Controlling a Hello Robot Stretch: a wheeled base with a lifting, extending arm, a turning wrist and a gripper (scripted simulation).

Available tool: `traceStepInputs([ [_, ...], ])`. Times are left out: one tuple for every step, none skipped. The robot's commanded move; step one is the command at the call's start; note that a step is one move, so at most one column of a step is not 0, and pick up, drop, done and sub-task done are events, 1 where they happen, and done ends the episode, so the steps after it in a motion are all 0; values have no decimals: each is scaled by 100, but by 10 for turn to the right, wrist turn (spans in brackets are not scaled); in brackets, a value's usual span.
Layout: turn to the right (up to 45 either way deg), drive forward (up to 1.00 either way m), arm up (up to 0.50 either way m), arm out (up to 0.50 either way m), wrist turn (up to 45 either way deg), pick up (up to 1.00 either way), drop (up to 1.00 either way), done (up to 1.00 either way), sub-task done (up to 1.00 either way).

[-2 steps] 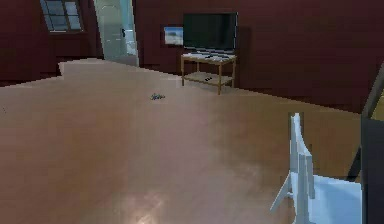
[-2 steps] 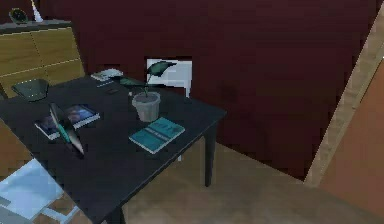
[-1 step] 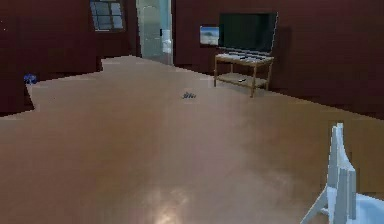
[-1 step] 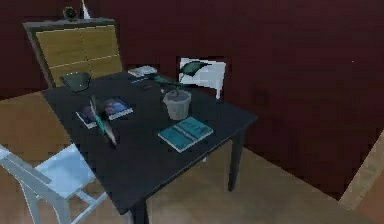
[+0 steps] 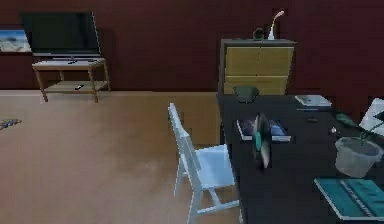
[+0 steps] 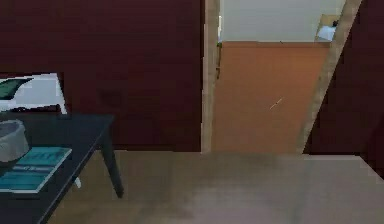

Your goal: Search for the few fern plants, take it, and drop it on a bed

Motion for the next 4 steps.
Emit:
traceStepInputs([
  [450, 0, 0, 0, 0, 0, 0, 0, 0],
  [300, 0, 0, 0, 0, 0, 0, 0, 0],
  [0, 100, 0, 0, 0, 0, 0, 0, 0],
  [-450, 0, 0, 0, 0, 0, 0, 0, 0],
])
